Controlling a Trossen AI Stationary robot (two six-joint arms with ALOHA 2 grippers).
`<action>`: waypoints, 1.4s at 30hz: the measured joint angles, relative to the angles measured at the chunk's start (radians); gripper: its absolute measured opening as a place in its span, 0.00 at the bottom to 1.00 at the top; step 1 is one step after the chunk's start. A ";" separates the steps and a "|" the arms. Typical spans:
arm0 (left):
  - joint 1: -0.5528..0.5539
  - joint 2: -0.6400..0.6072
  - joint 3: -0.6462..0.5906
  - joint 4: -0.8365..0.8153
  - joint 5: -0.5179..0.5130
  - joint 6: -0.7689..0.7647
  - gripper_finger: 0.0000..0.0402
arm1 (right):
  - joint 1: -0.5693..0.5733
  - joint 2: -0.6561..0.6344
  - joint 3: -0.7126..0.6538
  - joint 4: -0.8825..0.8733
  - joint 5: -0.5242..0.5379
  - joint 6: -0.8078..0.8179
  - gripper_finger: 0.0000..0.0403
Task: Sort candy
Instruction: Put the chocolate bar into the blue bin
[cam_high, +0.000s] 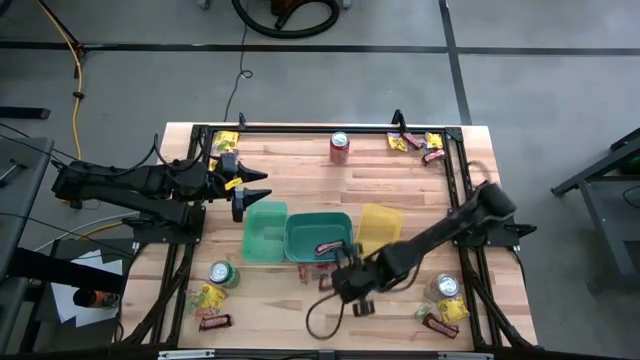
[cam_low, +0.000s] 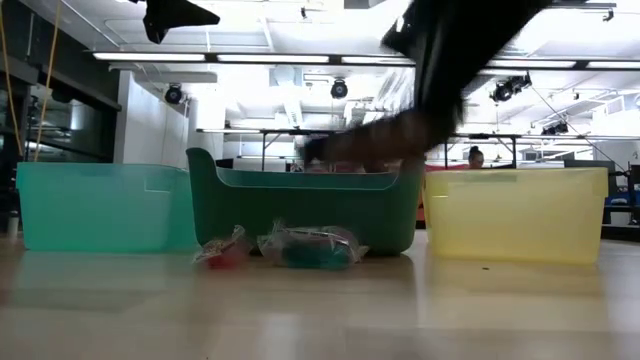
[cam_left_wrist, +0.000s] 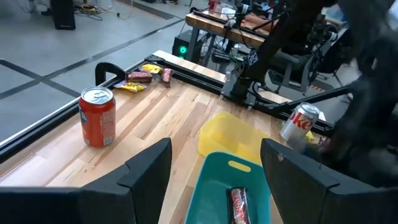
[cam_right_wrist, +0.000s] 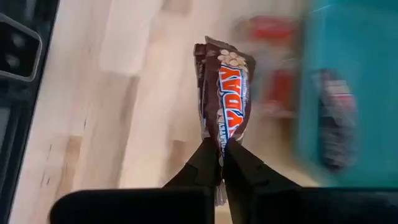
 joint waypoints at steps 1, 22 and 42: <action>0.000 0.000 0.000 0.002 0.000 0.000 0.58 | -0.009 -0.037 0.000 -0.030 0.024 -0.005 0.01; 0.000 0.000 0.000 0.010 -0.026 0.000 0.58 | -0.275 -0.070 -0.025 -0.003 -0.083 -0.048 0.22; -0.103 0.292 0.371 -0.430 0.284 -0.050 0.58 | -0.326 -0.188 0.132 -0.452 0.101 -0.141 0.55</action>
